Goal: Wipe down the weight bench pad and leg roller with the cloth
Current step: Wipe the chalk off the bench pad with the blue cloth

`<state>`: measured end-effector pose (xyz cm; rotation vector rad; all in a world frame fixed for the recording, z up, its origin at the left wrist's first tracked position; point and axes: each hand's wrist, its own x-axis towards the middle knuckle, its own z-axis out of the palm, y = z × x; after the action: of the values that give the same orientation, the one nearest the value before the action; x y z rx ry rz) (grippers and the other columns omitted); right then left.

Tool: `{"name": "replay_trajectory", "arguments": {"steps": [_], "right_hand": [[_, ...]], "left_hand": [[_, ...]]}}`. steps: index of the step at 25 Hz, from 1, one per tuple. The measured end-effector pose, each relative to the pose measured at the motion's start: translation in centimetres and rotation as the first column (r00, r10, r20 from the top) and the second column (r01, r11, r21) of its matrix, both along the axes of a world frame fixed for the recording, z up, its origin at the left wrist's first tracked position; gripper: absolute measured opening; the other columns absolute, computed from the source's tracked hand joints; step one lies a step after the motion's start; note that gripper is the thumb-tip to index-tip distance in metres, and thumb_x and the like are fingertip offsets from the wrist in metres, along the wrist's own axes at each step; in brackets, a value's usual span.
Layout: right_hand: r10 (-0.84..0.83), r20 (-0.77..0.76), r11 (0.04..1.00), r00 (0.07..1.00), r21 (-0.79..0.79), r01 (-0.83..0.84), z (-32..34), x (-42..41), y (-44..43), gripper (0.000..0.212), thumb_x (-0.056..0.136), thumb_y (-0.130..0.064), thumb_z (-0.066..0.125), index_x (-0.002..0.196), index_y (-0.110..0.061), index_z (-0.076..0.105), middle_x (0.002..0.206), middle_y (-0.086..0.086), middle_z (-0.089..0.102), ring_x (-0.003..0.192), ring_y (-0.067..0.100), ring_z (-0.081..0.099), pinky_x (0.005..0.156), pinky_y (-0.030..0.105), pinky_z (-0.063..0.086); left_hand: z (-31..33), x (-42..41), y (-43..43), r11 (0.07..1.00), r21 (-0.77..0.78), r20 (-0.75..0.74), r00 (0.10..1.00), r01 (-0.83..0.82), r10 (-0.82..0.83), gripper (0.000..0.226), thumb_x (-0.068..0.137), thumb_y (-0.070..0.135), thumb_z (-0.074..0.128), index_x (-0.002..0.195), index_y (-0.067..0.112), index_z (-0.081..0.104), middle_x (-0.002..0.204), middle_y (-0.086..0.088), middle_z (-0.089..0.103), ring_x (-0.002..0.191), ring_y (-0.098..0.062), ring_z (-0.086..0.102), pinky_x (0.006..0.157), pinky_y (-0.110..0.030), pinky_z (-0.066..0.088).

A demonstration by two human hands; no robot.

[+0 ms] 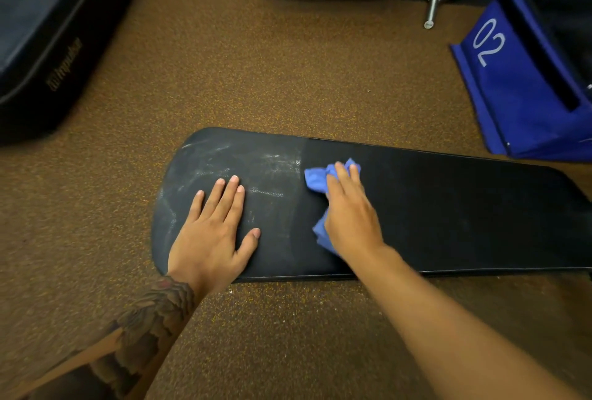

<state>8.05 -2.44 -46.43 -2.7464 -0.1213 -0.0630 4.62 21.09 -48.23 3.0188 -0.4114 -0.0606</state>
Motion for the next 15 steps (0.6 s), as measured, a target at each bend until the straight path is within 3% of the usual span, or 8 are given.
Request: {"name": "replay_trajectory", "arguments": {"steps": [2,7,12,15], "right_hand": [[-0.066,-0.010,0.998,0.998,-0.021,0.066,0.2,4.3,1.0,0.054,0.082,0.010,0.047,0.135,0.000,0.039,0.151,0.012,0.027,0.142,0.031,0.014,0.107,0.041,0.035],[-0.060,0.020,0.998,0.998,-0.002,0.060,0.1,7.3,2.9,0.042,0.089,0.004,0.046,0.130,-0.001,0.044,0.147,0.010,0.031,0.137,0.030,0.019,0.106,0.042,0.034],[0.237,0.005,0.971,0.971,0.006,-0.237,-0.7,0.3,1.6,0.056,0.081,0.014,0.042,0.135,0.002,0.042,0.152,0.015,0.027,0.143,0.032,0.013,0.109,0.042,0.032],[0.261,0.015,0.965,0.965,0.001,-0.261,-0.4,0.6,-0.1,0.050,0.080,0.013,0.039,0.130,0.005,0.047,0.148,0.018,0.034,0.141,0.035,0.021,0.103,0.046,0.039]], "left_hand": [[-0.1,0.1,-0.1,1.000,-0.008,0.003,1.000,0.000,0.000,0.076,0.097,0.059,0.017,0.156,0.011,0.014,0.165,-0.004,0.007,0.152,-0.020,0.000,0.122,-0.048,0.007],[-0.1,0.0,-0.1,1.000,-0.008,0.005,1.000,-0.006,0.006,0.076,0.097,0.059,0.019,0.156,0.011,0.017,0.165,-0.005,0.010,0.152,-0.021,0.003,0.122,-0.048,0.008],[0.1,-0.1,-0.2,1.000,-0.015,0.005,1.000,-0.006,0.006,0.077,0.096,0.058,0.023,0.155,0.009,0.022,0.164,-0.006,0.013,0.152,-0.022,0.006,0.121,-0.048,0.009],[0.1,-0.1,-0.1,1.000,-0.014,0.001,1.000,-0.004,0.004,0.077,0.097,0.059,0.021,0.156,0.010,0.018,0.164,-0.005,0.009,0.152,-0.020,0.002,0.122,-0.047,0.007]]}}
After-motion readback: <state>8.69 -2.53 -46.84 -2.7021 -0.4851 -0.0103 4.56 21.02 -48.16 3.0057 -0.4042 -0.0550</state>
